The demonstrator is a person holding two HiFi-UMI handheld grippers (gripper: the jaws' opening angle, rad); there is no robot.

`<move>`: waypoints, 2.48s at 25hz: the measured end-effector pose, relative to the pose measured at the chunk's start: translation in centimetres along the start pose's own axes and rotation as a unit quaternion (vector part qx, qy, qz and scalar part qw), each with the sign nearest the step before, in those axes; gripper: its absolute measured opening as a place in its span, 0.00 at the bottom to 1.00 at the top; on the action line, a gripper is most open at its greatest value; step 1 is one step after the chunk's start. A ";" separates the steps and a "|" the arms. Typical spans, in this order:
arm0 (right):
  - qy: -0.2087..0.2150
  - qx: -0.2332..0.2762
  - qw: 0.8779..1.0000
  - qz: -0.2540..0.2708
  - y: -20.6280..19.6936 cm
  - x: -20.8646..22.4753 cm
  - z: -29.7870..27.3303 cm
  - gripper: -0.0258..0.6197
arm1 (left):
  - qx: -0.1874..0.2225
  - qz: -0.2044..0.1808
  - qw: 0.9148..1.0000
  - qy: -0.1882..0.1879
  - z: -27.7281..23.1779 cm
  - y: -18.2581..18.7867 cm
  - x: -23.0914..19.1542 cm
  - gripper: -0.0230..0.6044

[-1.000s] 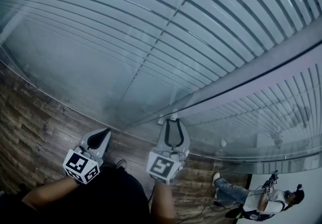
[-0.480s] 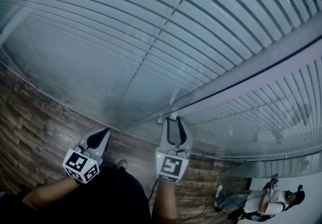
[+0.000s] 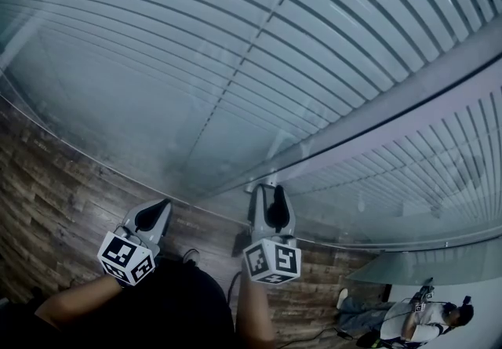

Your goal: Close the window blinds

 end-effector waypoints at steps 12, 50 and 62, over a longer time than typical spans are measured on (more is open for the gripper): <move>-0.042 0.006 0.999 -0.030 0.0 -0.6 0.6 0.24 | 0.007 -0.003 1.000 0.004 0.9 0.3 0.2 0.04; 0.010 0.053 0.996 0.073 0.1 -0.5 6.1 0.04 | 0.071 -0.067 0.995 -0.016 -2.1 2.3 6.3 0.04; 0.012 0.052 0.993 0.106 0.1 -0.7 7.6 0.04 | 0.068 -0.094 0.993 -0.024 -2.3 1.9 8.3 0.04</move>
Point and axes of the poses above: the fingertips, and each gripper's own axes: z backward along the fingers, x to its right, y out of its top, the point moved 3 cm from there along z, backward along the fingers, and after that the axes turned 5 degrees about y, right-handed, at the moved point
